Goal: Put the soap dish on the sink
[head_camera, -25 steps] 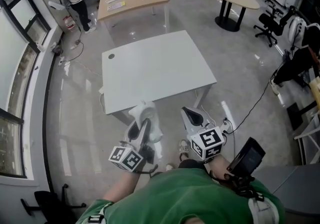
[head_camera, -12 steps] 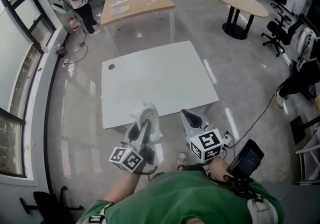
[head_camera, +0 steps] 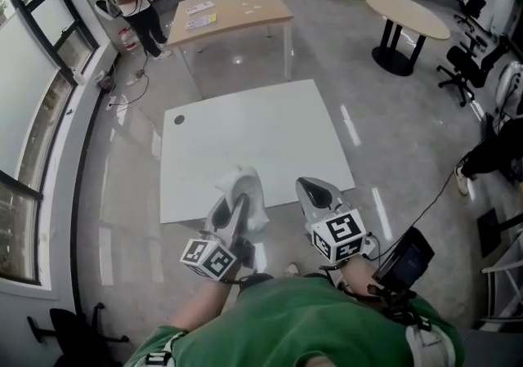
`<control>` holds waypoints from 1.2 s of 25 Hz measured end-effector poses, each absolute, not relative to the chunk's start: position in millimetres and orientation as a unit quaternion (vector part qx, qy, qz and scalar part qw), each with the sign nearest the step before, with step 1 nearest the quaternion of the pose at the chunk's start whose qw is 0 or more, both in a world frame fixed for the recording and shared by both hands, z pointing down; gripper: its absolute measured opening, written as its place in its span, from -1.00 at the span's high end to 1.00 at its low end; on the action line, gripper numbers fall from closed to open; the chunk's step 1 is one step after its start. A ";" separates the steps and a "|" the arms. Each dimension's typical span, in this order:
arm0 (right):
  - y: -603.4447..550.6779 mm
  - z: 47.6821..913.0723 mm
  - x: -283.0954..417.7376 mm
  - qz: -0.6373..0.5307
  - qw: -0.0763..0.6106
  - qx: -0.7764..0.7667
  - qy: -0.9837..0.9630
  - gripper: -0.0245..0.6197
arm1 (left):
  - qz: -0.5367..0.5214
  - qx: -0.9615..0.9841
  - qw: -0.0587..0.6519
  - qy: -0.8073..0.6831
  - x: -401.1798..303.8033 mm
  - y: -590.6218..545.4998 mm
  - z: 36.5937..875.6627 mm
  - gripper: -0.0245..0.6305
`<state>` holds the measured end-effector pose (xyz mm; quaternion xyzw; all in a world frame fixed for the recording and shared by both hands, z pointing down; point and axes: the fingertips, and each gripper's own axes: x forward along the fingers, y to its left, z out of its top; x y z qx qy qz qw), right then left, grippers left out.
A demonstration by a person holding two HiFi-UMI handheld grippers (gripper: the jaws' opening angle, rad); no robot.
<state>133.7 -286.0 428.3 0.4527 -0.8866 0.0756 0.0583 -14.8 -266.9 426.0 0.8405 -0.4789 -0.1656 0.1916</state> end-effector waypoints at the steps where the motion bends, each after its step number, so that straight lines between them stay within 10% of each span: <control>1: -289.8 429.5 133.4 0.077 0.058 0.451 -0.887 0.91 | -0.165 0.839 0.192 -0.481 -14.8 -269.1 426.8 0.46; 30: -392.4 428.3 20.9 0.081 0.070 0.459 -0.882 0.91 | -0.157 0.842 0.208 -0.472 -128.9 -375.8 431.5 0.46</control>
